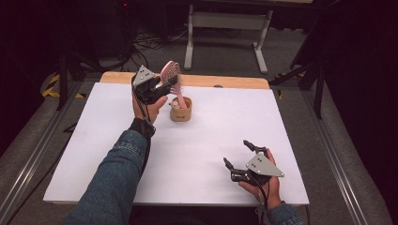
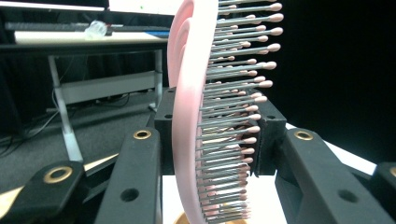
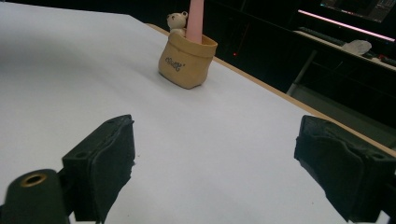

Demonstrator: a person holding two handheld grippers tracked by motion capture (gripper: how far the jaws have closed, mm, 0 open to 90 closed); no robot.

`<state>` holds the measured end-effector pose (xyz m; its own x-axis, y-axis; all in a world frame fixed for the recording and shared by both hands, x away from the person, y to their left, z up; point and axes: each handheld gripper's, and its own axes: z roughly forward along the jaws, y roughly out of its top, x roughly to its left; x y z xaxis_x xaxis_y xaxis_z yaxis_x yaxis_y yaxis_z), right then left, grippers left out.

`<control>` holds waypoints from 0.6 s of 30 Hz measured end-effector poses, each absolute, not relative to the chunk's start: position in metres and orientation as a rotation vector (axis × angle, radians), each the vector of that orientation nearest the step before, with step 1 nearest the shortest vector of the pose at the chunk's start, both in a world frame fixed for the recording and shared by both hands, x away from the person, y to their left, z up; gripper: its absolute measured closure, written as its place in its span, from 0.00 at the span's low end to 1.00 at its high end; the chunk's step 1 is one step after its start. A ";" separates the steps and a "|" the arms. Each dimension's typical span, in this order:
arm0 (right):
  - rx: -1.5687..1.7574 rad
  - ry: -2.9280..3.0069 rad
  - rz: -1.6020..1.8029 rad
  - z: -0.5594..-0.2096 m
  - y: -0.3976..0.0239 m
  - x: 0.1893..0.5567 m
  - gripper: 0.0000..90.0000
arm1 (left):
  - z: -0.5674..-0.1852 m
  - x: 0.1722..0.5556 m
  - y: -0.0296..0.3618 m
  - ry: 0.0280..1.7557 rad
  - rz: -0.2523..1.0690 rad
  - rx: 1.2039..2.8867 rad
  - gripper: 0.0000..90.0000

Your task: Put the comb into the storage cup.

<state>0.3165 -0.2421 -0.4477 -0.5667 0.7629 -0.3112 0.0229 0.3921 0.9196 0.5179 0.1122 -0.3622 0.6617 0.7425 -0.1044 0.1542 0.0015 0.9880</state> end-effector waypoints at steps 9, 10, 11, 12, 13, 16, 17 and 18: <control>0.675 1.898 1.230 -0.448 -0.242 0.317 0.14 | -0.375 0.523 0.110 0.794 0.507 1.531 0.71; 0.673 1.898 1.228 -0.448 -0.242 0.317 0.14 | -0.377 0.524 0.109 0.794 0.501 1.532 0.71; 0.673 1.897 1.228 -0.448 -0.242 0.317 0.14 | -0.378 0.524 0.109 0.796 0.494 1.537 0.71; 0.676 1.897 1.231 -0.449 -0.242 0.317 0.14 | -0.379 0.524 0.109 0.793 0.494 1.544 0.71; 0.676 1.897 1.231 -0.449 -0.242 0.317 0.14 | -0.379 0.524 0.109 0.793 0.494 1.544 0.71; 0.673 1.901 1.228 -0.449 -0.241 0.317 0.14 | -0.382 0.526 0.108 0.796 0.486 1.546 0.71; 0.672 1.903 1.228 -0.449 -0.241 0.317 0.14 | -0.383 0.526 0.107 0.798 0.483 1.532 0.71; 0.672 1.904 1.228 -0.449 -0.241 0.317 0.14 | -0.383 0.525 0.107 0.799 0.475 1.535 0.71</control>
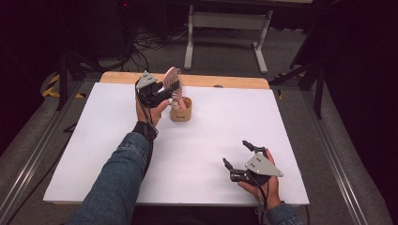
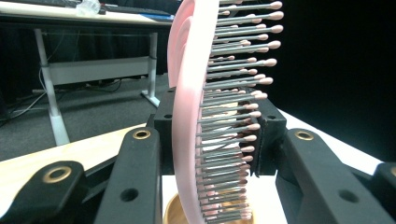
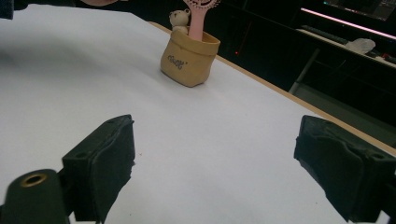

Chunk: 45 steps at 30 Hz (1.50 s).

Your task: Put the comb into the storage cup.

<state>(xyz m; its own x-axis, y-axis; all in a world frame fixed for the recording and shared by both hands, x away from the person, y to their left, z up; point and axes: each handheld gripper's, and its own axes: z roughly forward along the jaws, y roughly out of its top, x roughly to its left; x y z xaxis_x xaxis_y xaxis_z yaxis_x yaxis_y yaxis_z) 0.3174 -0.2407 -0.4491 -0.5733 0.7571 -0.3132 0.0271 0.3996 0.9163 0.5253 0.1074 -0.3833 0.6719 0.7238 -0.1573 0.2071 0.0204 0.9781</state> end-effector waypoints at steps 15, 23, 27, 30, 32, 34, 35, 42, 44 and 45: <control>0.665 1.919 1.213 -0.451 -0.238 0.318 0.14 | -0.380 0.534 0.111 0.806 0.519 1.592 0.68; 0.664 1.923 1.210 -0.452 -0.237 0.318 0.15 | -0.376 0.543 0.110 0.814 0.572 1.647 0.65; 0.661 1.916 1.214 -0.452 -0.238 0.318 0.15 | -0.379 0.546 0.117 0.850 0.574 1.635 0.64; 0.662 1.923 1.208 -0.452 -0.237 0.318 0.15 | -0.380 0.547 0.122 0.858 0.578 1.617 0.63; 0.662 1.924 1.208 -0.453 -0.236 0.318 0.15 | -0.380 0.548 0.125 0.872 0.588 1.611 0.62; 0.664 1.917 1.203 -0.453 -0.236 0.318 0.15 | -0.381 0.548 0.128 0.884 0.591 1.606 0.62; 0.667 1.915 1.203 -0.452 -0.237 0.318 0.15 | -0.381 0.548 0.131 0.894 0.594 1.610 0.62; 0.664 1.912 1.199 -0.453 -0.236 0.318 0.15 | -0.381 0.548 0.138 0.894 0.569 1.608 0.62; 0.664 1.911 1.198 -0.453 -0.236 0.318 0.16 | -0.381 0.548 0.140 0.902 0.558 1.612 0.62; 0.664 1.911 1.198 -0.453 -0.236 0.318 0.16 | -0.381 0.548 0.140 0.902 0.558 1.612 0.62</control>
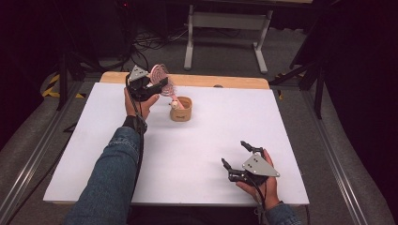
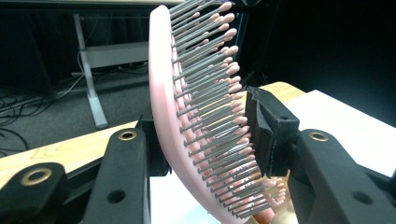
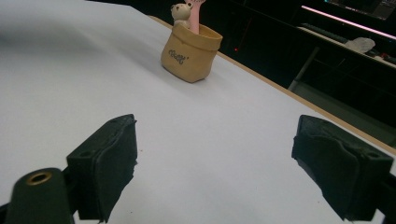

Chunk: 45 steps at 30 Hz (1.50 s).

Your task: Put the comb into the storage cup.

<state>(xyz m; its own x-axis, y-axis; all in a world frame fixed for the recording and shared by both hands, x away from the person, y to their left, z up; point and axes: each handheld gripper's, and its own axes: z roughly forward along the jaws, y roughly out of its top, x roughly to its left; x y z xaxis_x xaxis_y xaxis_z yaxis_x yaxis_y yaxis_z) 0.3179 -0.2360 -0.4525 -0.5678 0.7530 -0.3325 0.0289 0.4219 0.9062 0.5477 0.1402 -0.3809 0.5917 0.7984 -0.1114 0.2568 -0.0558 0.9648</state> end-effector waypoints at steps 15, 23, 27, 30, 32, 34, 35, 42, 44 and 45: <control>0.669 1.894 1.193 -0.452 -0.236 0.317 0.16 | -0.381 0.545 0.148 0.916 0.589 1.658 0.57; 0.666 1.897 1.189 -0.452 -0.236 0.317 0.16 | -0.383 0.544 0.151 0.923 0.596 1.661 0.55; 0.663 1.901 1.188 -0.452 -0.236 0.317 0.16 | -0.384 0.544 0.151 0.926 0.596 1.663 0.55; 0.663 1.903 1.188 -0.453 -0.236 0.317 0.16 | -0.383 0.543 0.152 0.921 0.604 1.672 0.54; 0.664 1.904 1.189 -0.453 -0.236 0.317 0.16 | -0.384 0.543 0.152 0.921 0.610 1.670 0.54; 0.661 1.905 1.186 -0.453 -0.236 0.318 0.16 | -0.383 0.543 0.152 0.921 0.616 1.678 0.53; 0.662 1.906 1.186 -0.453 -0.235 0.318 0.16 | -0.383 0.543 0.152 0.924 0.614 1.677 0.53; 0.654 1.913 1.178 -0.453 -0.234 0.317 0.16 | -0.381 0.541 0.154 0.912 0.616 1.678 0.51; 0.654 1.914 1.177 -0.454 -0.234 0.317 0.16 | -0.380 0.541 0.154 0.907 0.621 1.676 0.51; 0.654 1.915 1.177 -0.454 -0.234 0.317 0.16 | -0.379 0.540 0.154 0.909 0.618 1.677 0.51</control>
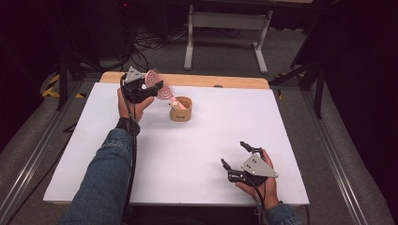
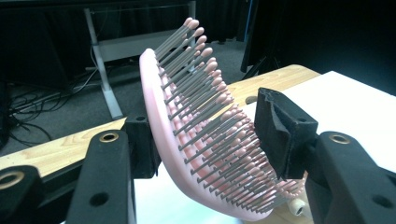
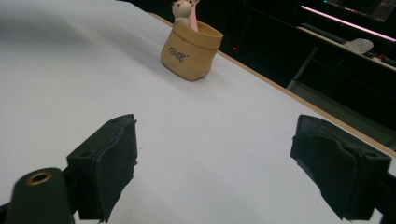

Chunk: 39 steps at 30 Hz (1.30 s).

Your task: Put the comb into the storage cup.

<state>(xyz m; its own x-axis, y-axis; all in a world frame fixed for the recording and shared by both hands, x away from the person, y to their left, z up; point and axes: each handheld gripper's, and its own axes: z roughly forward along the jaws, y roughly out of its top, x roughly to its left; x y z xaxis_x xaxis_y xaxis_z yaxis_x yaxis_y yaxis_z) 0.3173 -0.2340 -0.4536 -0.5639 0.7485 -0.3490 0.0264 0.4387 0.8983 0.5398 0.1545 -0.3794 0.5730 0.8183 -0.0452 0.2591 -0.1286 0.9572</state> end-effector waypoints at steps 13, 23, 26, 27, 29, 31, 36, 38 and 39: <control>0.649 1.917 1.172 -0.454 -0.234 0.317 0.16 | -0.375 0.537 0.161 0.906 0.652 1.658 0.52; 0.646 1.917 1.167 -0.454 -0.233 0.317 0.16 | -0.369 0.533 0.165 0.904 0.677 1.637 0.54; 0.648 1.917 1.168 -0.454 -0.233 0.317 0.16 | -0.368 0.532 0.165 0.901 0.682 1.637 0.54; 0.649 1.916 1.168 -0.454 -0.233 0.317 0.16 | -0.367 0.531 0.165 0.898 0.688 1.640 0.54; 0.647 1.915 1.168 -0.454 -0.233 0.317 0.16 | -0.365 0.530 0.166 0.896 0.691 1.638 0.55; 0.646 1.916 1.166 -0.454 -0.233 0.317 0.16 | -0.364 0.529 0.167 0.887 0.696 1.637 0.55; 0.644 1.917 1.165 -0.454 -0.232 0.317 0.16 | -0.363 0.526 0.169 0.874 0.702 1.646 0.55; 0.643 1.916 1.166 -0.454 -0.232 0.317 0.16 | -0.363 0.526 0.169 0.873 0.706 1.644 0.55; 0.643 1.915 1.165 -0.453 -0.232 0.316 0.16 | -0.362 0.525 0.169 0.866 0.710 1.648 0.54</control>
<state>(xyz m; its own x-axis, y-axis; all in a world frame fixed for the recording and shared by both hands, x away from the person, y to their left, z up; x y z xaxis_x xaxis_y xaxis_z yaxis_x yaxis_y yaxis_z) 0.3165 -0.2321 -0.4534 -0.5613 0.7443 -0.3618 0.0208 0.4497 0.8929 0.5251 0.1693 -0.3621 0.5550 0.8316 0.0188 0.1816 -0.1431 0.9729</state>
